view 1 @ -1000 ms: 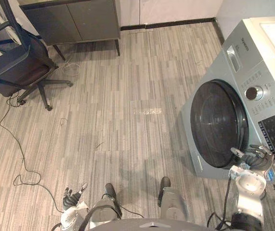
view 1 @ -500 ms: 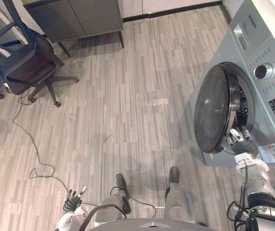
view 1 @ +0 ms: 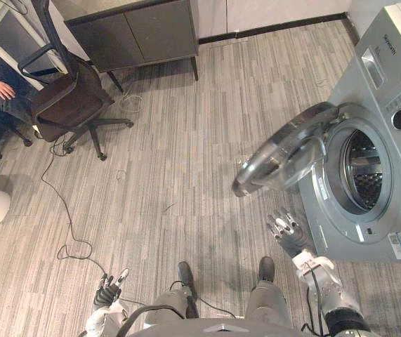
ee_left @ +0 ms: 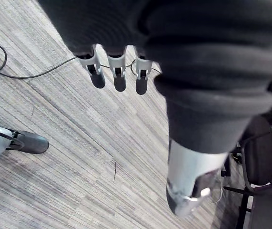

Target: Pick up the laundry basket with both hands and put the clothes into the washing machine.

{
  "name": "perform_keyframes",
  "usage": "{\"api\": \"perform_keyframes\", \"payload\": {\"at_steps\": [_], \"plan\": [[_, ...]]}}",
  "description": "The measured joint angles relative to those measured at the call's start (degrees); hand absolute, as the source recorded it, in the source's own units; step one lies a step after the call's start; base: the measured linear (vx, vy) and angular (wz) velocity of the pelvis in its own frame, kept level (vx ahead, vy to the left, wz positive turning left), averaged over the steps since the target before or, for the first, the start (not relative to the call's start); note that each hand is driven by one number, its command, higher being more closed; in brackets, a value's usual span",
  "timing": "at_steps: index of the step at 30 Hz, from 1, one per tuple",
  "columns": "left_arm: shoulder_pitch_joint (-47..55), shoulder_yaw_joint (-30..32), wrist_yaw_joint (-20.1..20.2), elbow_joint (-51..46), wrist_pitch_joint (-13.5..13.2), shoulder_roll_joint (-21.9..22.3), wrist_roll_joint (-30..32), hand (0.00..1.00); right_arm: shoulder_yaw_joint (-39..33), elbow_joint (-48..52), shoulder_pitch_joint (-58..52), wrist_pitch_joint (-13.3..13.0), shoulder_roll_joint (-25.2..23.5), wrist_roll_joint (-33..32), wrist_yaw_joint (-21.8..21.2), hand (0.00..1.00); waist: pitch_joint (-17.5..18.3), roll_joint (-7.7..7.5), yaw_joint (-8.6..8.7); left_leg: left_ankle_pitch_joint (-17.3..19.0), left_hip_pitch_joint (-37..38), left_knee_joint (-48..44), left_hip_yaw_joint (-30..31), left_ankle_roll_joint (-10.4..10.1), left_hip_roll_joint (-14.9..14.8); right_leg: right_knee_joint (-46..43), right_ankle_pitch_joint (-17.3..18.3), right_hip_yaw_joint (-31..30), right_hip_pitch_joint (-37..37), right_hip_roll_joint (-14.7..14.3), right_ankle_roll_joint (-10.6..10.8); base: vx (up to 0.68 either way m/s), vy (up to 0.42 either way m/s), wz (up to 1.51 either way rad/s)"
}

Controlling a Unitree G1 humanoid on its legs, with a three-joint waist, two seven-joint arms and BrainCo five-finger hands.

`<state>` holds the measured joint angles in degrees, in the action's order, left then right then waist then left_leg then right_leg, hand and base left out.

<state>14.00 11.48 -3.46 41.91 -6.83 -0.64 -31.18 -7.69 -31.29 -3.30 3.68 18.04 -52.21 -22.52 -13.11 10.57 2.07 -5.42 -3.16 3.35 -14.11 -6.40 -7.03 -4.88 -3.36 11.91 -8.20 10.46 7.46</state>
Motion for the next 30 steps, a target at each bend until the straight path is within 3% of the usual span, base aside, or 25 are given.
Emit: {"api": "perform_keyframes", "payload": {"at_steps": [4,6,8,9,12,15,18,23,30], "plan": [[0.0,4.1,-0.3,1.4,0.1,0.0,0.7,0.00,-9.5,-1.3,-3.8,-1.3,-6.5,0.9,2.8,0.00,2.4,-2.88,0.28,0.0,0.7,0.9,-0.1,-0.1,-0.4,1.9,-0.4,0.1,1.1,-0.8,-0.3,0.06,0.002,-0.03],[0.0,6.3,-1.5,2.1,0.2,0.2,1.9,0.00,-14.5,-1.4,-5.8,-4.2,-9.5,3.4,7.1,0.00,2.7,-3.64,0.48,0.3,1.9,1.0,-0.2,-0.1,-0.4,2.8,-0.7,0.2,2.5,-0.9,0.0,0.05,0.004,-0.02],[0.1,8.1,-3.1,2.4,0.2,0.4,3.4,0.00,-17.8,-4.1,-8.0,-8.0,-11.2,10.8,13.8,0.00,3.3,-4.18,0.45,0.9,3.3,1.0,-0.8,-0.1,-0.4,3.8,-0.9,0.0,4.2,-1.0,0.1,0.04,0.013,-0.08],[0.1,8.4,-3.6,2.7,0.2,0.6,4.0,0.00,-18.2,-5.3,-8.3,-8.3,-11.4,12.6,15.2,0.00,3.6,-4.30,0.41,1.0,3.6,1.0,-1.1,-0.1,-0.4,4.0,-1.0,-0.2,4.4,-1.0,0.1,0.03,0.012,-0.18],[0.1,8.8,-4.9,4.4,0.2,1.8,4.8,0.00,-20.1,-12.2,-9.7,-8.6,-13.0,20.3,20.4,0.00,4.6,-4.60,0.14,1.3,4.3,1.1,-1.9,-0.1,-0.5,4.3,-1.1,-0.9,4.6,-1.1,-0.1,0.02,0.003,-0.14],[0.0,8.7,-6.9,6.4,0.2,3.3,6.7,0.00,-21.2,-19.0,-10.0,-8.4,-15.5,29.0,28.9,0.00,4.8,-4.71,-0.09,1.6,5.4,1.1,-2.3,-0.1,-0.7,4.7,-1.1,-1.2,5.7,-1.3,-0.2,0.00,-0.003,-0.05],[0.4,8.7,-10.3,9.3,0.2,3.9,7.7,0.00,-22.2,-21.9,-10.3,-6.2,-17.3,37.5,35.9,0.00,5.6,-5.59,-0.64,2.2,6.0,1.4,-3.3,-0.6,-0.9,5.5,-1.1,-1.8,6.5,-1.6,-0.1,-0.04,-0.002,-0.13],[0.3,8.7,-12.4,11.4,0.2,4.1,11.4,0.00,-22.2,-25.4,-10.3,-3.1,-16.7,47.9,38.2,0.00,6.2,-6.32,-1.02,2.5,7.2,1.5,-3.2,-0.4,-0.9,6.2,-1.1,-1.5,8.3,-1.7,-0.1,-0.01,-0.001,0.02],[0.1,8.6,-12.8,13.9,0.5,3.8,13.5,0.00,-21.7,-28.1,-9.8,-2.2,-16.2,50.4,38.0,0.00,6.8,-7.41,-1.87,2.6,7.3,1.5,-3.0,-0.4,-0.9,6.6,-1.1,-1.3,8.8,-1.7,-0.1,0.01,-0.002,0.02]]}}
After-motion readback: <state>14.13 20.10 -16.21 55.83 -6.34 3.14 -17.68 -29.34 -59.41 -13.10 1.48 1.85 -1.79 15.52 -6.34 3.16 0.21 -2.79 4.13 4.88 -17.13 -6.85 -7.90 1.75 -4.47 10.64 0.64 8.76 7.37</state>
